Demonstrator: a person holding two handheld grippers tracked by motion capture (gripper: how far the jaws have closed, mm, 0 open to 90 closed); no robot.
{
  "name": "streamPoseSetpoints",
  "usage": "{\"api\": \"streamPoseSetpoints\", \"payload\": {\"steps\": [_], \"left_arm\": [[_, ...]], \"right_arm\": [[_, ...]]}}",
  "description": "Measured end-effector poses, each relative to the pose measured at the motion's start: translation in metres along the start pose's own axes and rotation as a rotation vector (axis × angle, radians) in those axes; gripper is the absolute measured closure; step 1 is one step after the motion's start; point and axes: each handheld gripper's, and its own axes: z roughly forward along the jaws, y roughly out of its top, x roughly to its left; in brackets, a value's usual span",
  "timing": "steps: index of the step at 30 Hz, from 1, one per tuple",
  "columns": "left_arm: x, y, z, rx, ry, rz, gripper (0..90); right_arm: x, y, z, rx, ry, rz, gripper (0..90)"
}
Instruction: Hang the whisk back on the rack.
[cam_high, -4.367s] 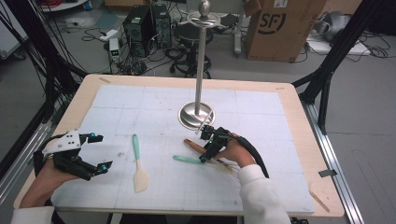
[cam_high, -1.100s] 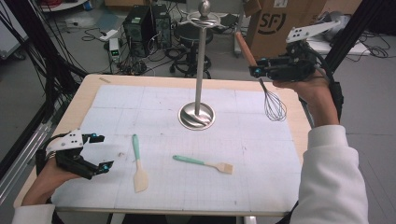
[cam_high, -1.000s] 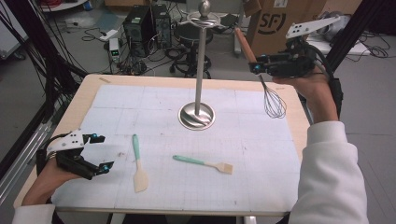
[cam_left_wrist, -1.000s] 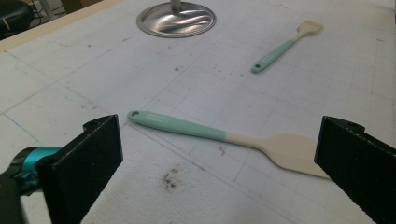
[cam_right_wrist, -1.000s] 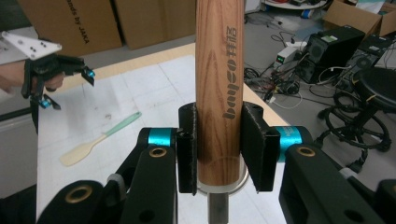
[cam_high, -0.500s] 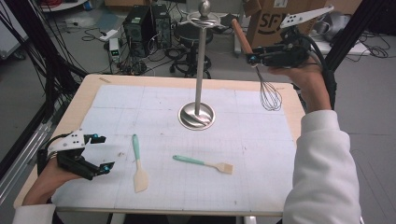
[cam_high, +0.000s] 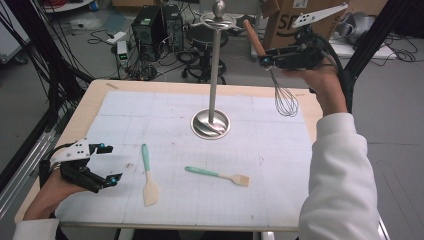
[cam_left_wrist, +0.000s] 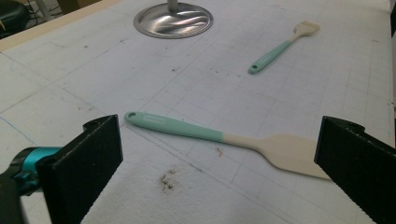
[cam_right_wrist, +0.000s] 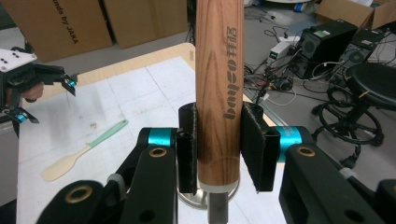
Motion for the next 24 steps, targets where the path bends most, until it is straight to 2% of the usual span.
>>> {"api": "streamPoseSetpoints", "payload": {"steps": [10,24], "left_arm": [[0.000,0.000,0.000,-0.003,-0.004,0.000,1.7],[0.000,0.000,-0.001,-0.004,-0.003,0.002,1.6]], "right_arm": [[-0.001,0.003,0.010,0.012,-0.002,-0.003,68.4],[-0.008,0.002,0.030,0.017,0.008,0.019,68.5]]}}
